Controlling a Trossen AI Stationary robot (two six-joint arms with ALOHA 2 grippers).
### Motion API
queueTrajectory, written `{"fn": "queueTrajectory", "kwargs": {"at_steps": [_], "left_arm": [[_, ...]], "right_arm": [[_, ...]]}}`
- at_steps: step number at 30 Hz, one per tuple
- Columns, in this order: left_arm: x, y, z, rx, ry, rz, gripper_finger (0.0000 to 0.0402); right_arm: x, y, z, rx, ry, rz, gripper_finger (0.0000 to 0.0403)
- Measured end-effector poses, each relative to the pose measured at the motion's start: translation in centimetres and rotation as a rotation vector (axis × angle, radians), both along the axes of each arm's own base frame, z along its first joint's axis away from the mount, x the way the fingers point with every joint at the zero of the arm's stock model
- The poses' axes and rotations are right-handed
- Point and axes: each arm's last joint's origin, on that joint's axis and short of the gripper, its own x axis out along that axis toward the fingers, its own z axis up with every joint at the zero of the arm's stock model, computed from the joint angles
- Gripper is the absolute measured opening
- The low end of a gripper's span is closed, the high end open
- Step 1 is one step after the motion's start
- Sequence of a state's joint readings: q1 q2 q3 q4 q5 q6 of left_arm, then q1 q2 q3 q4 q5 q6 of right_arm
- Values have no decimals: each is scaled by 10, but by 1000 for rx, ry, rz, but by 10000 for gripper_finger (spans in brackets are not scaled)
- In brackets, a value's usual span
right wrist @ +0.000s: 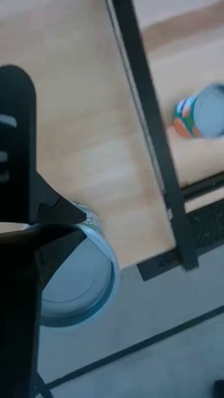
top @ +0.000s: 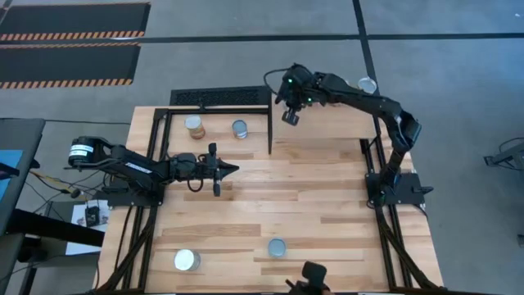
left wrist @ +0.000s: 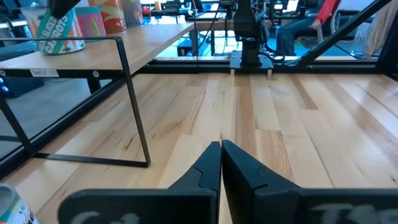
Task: Pick and place cans onto a shelf
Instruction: Put the canned carrots on the shelf
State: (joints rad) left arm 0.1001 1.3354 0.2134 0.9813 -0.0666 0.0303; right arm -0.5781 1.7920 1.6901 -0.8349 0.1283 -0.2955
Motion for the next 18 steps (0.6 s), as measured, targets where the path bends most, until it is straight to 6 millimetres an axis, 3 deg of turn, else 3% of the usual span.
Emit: {"fn": "queueTrajectory", "kwargs": {"at_steps": [13, 18], "left_arm": [[0, 0, 0, 1, 3, 0, 4], [0, 0, 0, 2, 4, 0, 4]], "right_arm": [[0, -9, -3, 2, -25, -26, 17], [1, -8, -3, 23, -38, -29, 37]]}}
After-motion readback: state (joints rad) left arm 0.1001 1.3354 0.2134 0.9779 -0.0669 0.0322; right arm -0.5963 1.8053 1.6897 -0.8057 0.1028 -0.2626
